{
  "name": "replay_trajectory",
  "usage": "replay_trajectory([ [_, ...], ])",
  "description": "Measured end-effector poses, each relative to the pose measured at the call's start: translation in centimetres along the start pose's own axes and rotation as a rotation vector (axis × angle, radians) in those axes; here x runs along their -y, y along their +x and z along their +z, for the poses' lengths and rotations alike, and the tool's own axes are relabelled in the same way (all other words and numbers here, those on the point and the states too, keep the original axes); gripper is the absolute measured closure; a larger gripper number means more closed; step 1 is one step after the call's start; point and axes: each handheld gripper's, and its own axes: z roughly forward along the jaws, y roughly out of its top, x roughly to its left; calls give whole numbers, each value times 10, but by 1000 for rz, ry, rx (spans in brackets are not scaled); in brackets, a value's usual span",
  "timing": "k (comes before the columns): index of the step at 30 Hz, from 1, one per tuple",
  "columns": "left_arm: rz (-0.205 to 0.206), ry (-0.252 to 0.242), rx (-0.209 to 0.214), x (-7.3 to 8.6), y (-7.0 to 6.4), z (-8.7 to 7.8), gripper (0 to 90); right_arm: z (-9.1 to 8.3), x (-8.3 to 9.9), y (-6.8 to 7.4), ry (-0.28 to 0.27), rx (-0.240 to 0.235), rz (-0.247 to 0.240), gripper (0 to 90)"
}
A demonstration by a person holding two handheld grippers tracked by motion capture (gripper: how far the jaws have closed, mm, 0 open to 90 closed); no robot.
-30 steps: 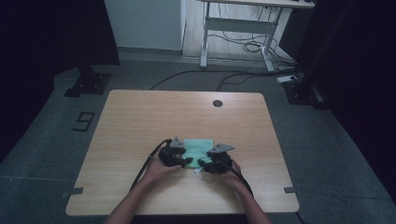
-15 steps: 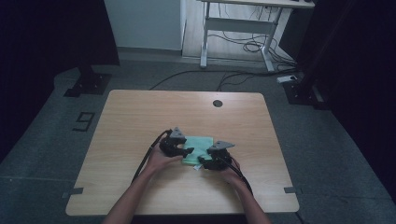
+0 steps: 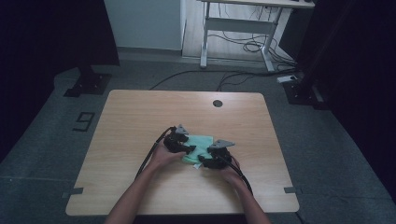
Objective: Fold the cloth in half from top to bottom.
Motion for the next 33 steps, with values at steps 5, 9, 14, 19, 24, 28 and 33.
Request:
replay_trajectory([
  [5,-5,-56,0,-1,-6,-22,411,-17,0,2,-55,-7,8,408],
  [9,-5,-97,1,7,-16,-44,411,-32,1,4,-97,-3,7,406],
  [14,-9,-105,-3,20,-23,-57,409,-49,4,6,-127,0,0,402],
  [19,-27,-107,-8,34,-27,-67,410,-60,9,7,-144,5,4,403],
  [24,-41,-117,-15,47,-31,-75,410,-67,14,9,-158,5,0,406],
  [28,-58,-124,-17,56,-34,-83,411,-74,21,10,-169,4,8,406],
  [33,-69,-118,-22,69,-41,-91,410,-82,33,10,-160,5,17,401],
])
